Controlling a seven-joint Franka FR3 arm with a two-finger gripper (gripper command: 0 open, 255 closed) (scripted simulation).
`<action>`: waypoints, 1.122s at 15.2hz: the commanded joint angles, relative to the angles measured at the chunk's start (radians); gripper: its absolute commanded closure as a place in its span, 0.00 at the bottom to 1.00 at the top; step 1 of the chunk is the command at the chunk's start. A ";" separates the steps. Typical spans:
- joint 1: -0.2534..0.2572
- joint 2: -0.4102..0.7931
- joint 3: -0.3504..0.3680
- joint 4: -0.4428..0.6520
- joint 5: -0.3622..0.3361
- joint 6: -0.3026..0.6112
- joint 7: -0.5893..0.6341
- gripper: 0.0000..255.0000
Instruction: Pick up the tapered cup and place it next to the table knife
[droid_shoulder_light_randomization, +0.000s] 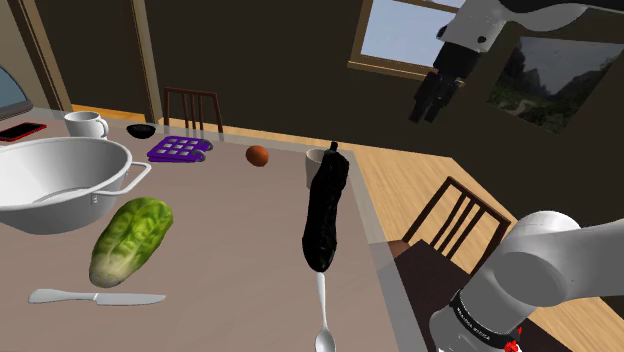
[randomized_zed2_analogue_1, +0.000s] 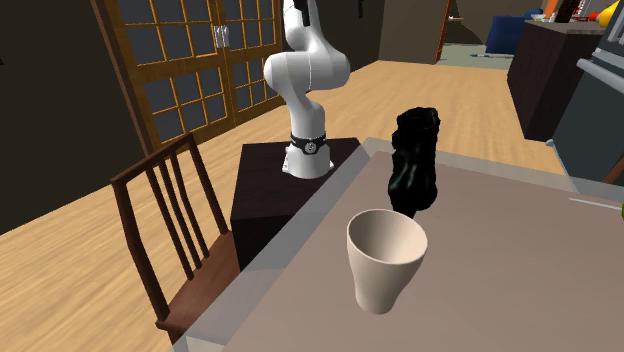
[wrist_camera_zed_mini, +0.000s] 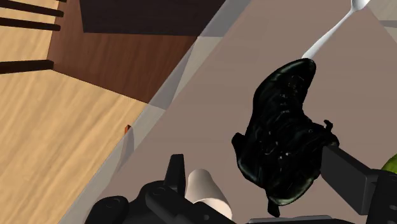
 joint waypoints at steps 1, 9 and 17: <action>0.000 0.000 0.000 0.000 0.000 0.000 0.000 0.00; 0.020 0.274 -0.038 0.045 -0.002 0.186 -0.081 0.00; 0.038 0.580 -0.069 0.175 0.023 0.317 -0.165 0.00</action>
